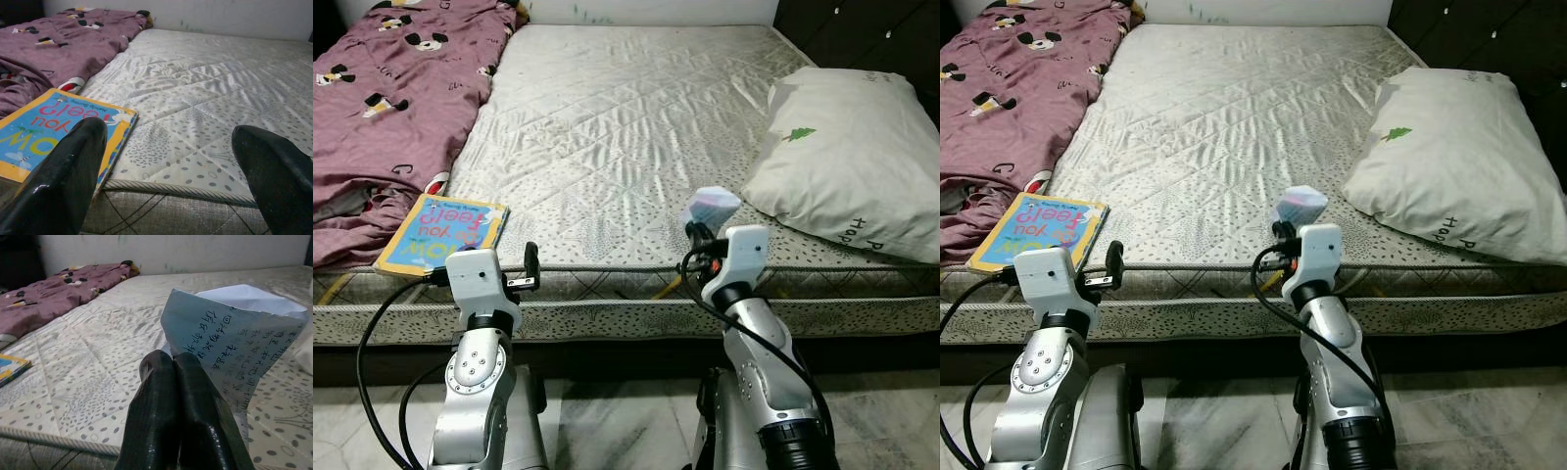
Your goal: Clean up the room
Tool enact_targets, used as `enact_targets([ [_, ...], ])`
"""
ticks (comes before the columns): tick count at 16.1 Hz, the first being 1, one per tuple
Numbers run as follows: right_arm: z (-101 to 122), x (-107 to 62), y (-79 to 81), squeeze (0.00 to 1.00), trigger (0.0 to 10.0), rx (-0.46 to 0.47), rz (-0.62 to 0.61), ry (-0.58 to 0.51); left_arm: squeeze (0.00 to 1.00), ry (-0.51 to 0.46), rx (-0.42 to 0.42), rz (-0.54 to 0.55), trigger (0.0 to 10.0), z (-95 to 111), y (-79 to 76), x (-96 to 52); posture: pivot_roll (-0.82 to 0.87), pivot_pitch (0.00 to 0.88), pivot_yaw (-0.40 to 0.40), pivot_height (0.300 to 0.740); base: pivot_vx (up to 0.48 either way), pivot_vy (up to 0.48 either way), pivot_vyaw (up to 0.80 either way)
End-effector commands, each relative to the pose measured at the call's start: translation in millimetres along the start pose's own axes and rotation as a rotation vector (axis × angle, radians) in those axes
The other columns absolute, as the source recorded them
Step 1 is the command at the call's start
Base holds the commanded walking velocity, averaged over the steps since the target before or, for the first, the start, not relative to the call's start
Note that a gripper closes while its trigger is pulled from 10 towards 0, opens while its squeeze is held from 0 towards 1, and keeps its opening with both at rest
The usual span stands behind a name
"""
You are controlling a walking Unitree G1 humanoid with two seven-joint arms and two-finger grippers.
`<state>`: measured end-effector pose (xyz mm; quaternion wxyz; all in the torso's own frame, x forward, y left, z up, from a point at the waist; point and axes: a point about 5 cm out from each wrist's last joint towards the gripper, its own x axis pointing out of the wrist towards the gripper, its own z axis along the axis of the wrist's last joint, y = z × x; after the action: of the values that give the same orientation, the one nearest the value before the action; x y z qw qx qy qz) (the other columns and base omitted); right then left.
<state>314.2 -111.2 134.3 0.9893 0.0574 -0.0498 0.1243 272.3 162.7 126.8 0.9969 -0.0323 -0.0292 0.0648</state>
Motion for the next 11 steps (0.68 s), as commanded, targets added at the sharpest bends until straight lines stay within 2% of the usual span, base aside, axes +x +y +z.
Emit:
enact_targets([
  [1,6.1,1.4,0.2,0.00,10.0,0.014,-0.010,-0.012,0.00,-0.001,-0.002,-0.007,10.0,-1.3,0.4,-0.8,0.08,0.009,-0.010,0.514,0.000,0.000,0.00],
  [6,2.9,-2.1,-1.7,0.00,10.0,0.015,-0.027,0.019,0.00,0.010,-0.012,-0.012,10.0,-4.8,-3.0,-2.2,0.07,0.012,-0.009,0.563,0.000,0.000,0.00],
  [10,0.6,-4.7,-5.3,0.00,10.0,0.004,-0.050,0.042,0.00,0.012,-0.012,-0.017,10.0,-5.2,-4.1,-0.5,0.07,0.012,-0.007,0.626,0.000,0.000,0.00],
  [11,0.7,-6.2,-4.3,0.00,10.0,0.004,-0.044,0.038,0.00,0.012,-0.011,-0.019,10.0,-5.3,-4.5,-0.5,0.07,0.012,-0.007,0.626,0.000,0.000,0.00],
])
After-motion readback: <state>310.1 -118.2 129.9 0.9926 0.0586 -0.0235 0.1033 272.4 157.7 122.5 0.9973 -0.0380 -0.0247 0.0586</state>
